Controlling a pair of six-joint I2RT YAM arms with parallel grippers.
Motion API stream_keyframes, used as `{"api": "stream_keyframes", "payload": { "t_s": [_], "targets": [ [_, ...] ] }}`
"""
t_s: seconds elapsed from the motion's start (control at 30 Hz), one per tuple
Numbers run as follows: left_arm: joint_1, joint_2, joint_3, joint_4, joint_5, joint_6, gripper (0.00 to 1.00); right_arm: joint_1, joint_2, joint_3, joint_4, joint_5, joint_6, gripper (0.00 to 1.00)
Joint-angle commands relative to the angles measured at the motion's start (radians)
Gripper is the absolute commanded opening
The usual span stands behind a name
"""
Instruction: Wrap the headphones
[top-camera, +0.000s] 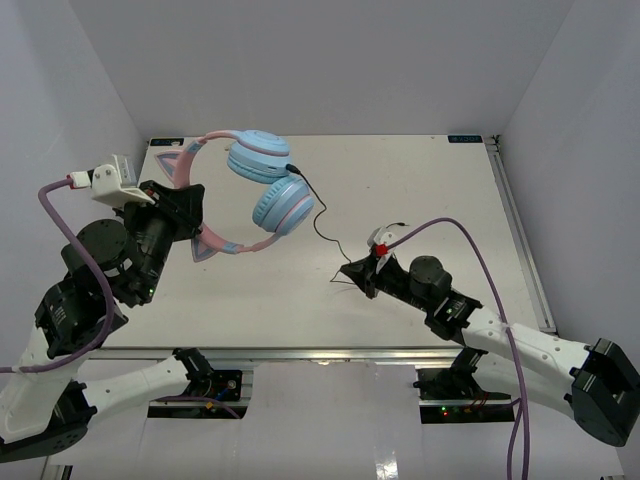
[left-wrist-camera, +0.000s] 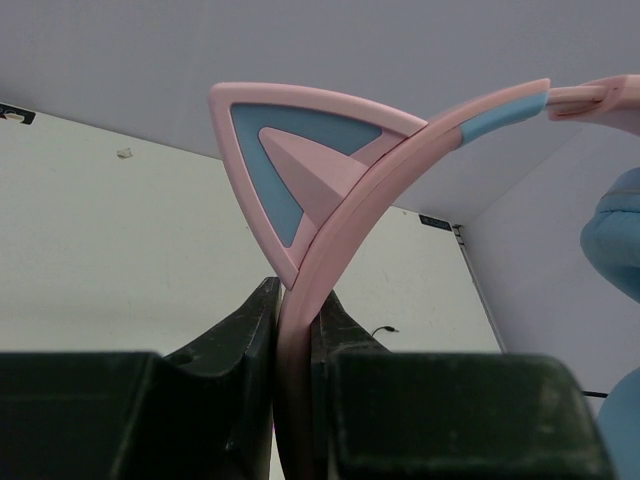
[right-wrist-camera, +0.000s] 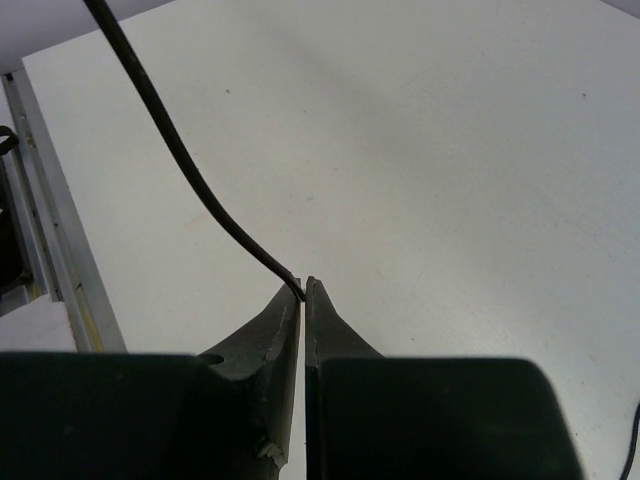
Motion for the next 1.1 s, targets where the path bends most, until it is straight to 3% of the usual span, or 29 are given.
{"api": "stream_keyframes", "payload": {
  "t_s": [0.0,0.17,0.27,0.33,0.37,0.4,0.43,0.6,0.73,0.83,1.07],
  "targets": [
    [-0.002,-0.036,0.003,0.062,-0.033,-0.038,0.00,-0.002,0.005,0.000,0.046,0.236,-0.013,0.08],
    [-0.002,-0.049,0.020,0.051,0.003,-0.053,0.00,-0.048,-0.013,0.018,0.011,0.420,-0.010,0.08],
    [-0.003,-0.044,0.005,0.049,0.048,-0.063,0.00,-0.102,-0.009,0.080,-0.008,0.390,-0.033,0.11],
    [-0.003,-0.031,-0.008,0.050,0.075,-0.067,0.00,-0.159,0.023,0.156,-0.055,0.338,-0.035,0.20],
    [-0.002,-0.019,-0.016,0.045,0.083,-0.067,0.00,-0.181,0.039,0.180,-0.080,0.295,-0.044,0.30],
    [-0.002,-0.001,-0.025,0.034,0.103,-0.067,0.00,-0.238,0.055,0.242,-0.146,0.182,-0.067,0.48],
    [-0.002,0.009,-0.035,0.023,0.111,-0.067,0.00,-0.264,0.066,0.279,-0.203,0.114,-0.079,0.56],
    [-0.002,0.025,-0.124,0.012,0.095,-0.075,0.00,-0.274,-0.055,0.253,-0.362,-0.092,-0.085,0.79],
    [-0.002,0.036,-0.136,0.003,0.119,-0.075,0.00,-0.273,-0.172,0.228,-0.403,-0.240,-0.088,0.85],
    [-0.003,0.042,-0.138,-0.002,0.148,-0.074,0.00,-0.274,-0.203,0.245,-0.381,-0.437,-0.102,0.85],
    [-0.002,0.036,-0.155,-0.003,0.214,-0.093,0.00,-0.273,-0.169,0.162,-0.087,-0.753,0.008,0.87]
  ]
}}
